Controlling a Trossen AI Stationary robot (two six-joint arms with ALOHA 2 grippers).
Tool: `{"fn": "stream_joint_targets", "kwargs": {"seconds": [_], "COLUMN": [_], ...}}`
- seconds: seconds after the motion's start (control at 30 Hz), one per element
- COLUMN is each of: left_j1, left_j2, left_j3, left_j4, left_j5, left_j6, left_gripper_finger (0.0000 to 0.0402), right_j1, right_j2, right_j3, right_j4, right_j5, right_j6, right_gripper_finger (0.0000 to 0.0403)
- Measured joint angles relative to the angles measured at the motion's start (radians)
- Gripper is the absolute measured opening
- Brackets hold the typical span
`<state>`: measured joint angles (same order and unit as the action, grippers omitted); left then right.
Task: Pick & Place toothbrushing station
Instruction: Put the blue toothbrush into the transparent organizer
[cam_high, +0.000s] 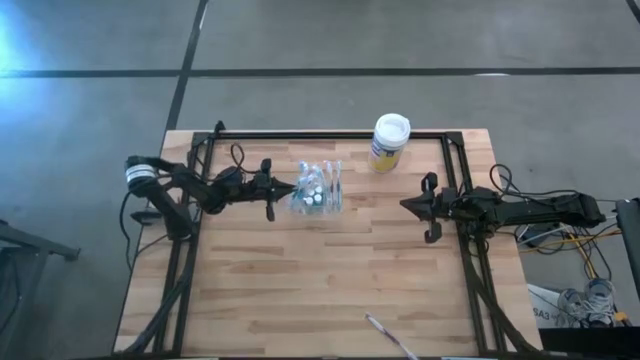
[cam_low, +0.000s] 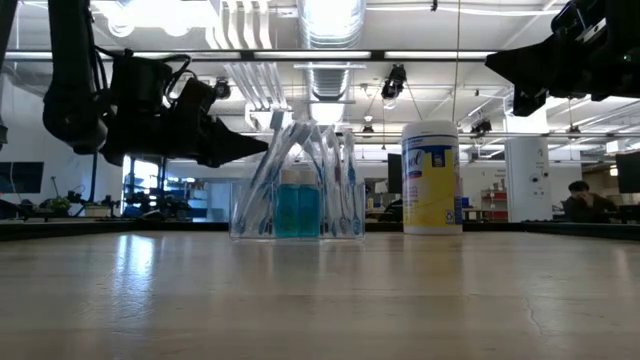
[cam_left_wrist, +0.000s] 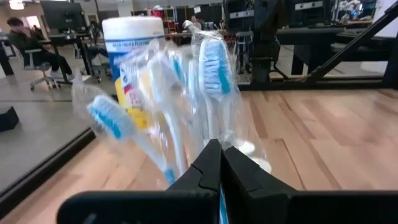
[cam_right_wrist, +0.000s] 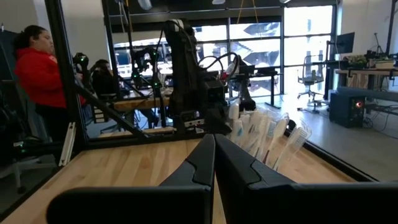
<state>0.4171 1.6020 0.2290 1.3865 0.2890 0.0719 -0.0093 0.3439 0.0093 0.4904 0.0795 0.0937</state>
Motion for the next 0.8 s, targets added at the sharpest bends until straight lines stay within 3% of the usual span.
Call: {"fn": "stream_joint_targets", "kwargs": {"seconds": [0.47, 0.8], "left_j1": [0.0, -0.001], "left_j2": [-0.003, -0.013], "left_j3": [-0.031, -0.032], "left_j4": [-0.058, -0.022], "left_j5": [-0.083, -0.079], "left_j6": [-0.004, -0.047], "left_gripper_finger": [0.0003, 0.0014], "right_j1": [0.0, 0.0], "right_j2": [0.0, 0.0], "right_j3": [0.0, 0.0], "right_j4": [0.0, 0.0], "right_j5": [0.0, 0.0], "right_j6": [0.0, 0.0], "right_gripper_finger": [0.0008, 0.0008]}}
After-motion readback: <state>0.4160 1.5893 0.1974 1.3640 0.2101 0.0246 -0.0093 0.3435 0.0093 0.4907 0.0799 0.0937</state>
